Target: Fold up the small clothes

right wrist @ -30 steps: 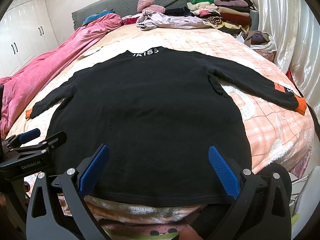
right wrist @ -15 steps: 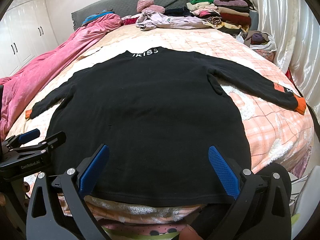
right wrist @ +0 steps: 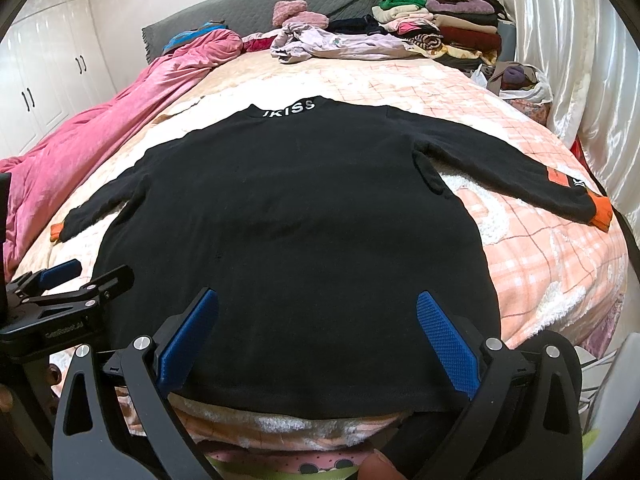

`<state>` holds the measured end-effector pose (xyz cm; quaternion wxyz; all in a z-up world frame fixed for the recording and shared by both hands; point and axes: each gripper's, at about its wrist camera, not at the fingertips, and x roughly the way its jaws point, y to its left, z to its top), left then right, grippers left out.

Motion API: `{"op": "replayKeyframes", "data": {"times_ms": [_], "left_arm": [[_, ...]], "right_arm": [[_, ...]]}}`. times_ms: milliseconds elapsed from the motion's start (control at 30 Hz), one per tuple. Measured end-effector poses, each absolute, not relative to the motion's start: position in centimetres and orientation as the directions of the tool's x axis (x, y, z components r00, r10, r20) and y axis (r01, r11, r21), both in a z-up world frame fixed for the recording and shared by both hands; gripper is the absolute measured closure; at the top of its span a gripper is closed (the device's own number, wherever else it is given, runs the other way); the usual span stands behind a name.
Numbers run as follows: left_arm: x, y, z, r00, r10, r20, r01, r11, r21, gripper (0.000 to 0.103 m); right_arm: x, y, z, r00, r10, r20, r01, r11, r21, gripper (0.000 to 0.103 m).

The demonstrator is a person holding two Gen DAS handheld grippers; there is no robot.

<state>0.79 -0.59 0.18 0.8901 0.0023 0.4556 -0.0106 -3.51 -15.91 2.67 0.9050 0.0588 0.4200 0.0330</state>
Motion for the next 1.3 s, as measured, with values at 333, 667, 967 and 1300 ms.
{"op": "replayKeyframes", "data": {"times_ms": [333,667,967,1300], "left_arm": [[4.8,-1.8,1.0,0.577,-0.042,-0.816,0.041,0.999,-0.022,0.009],[10.0,-3.2,1.8,0.575,-0.066,-0.816,0.048,0.998,-0.047,0.009],[14.8,-4.8,2.4,0.575,-0.088,-0.813,0.061,0.996,-0.064,0.009],[19.4,-7.3,1.2,0.547,-0.124,-0.828,0.116,0.991,-0.072,0.009]], "right_arm": [[-1.2,-18.0,3.7,0.658,0.075,-0.749,0.031,0.992,0.126,0.004],[2.4,-23.0,4.4,0.679,0.008,-0.734,0.132,0.982,0.133,0.004],[5.9,-28.4,4.2,0.675,-0.082,-0.734,0.265,0.954,0.137,0.004],[7.3,-36.9,3.4,0.626,-0.256,-0.737,0.483,0.869,0.109,0.004]]}}
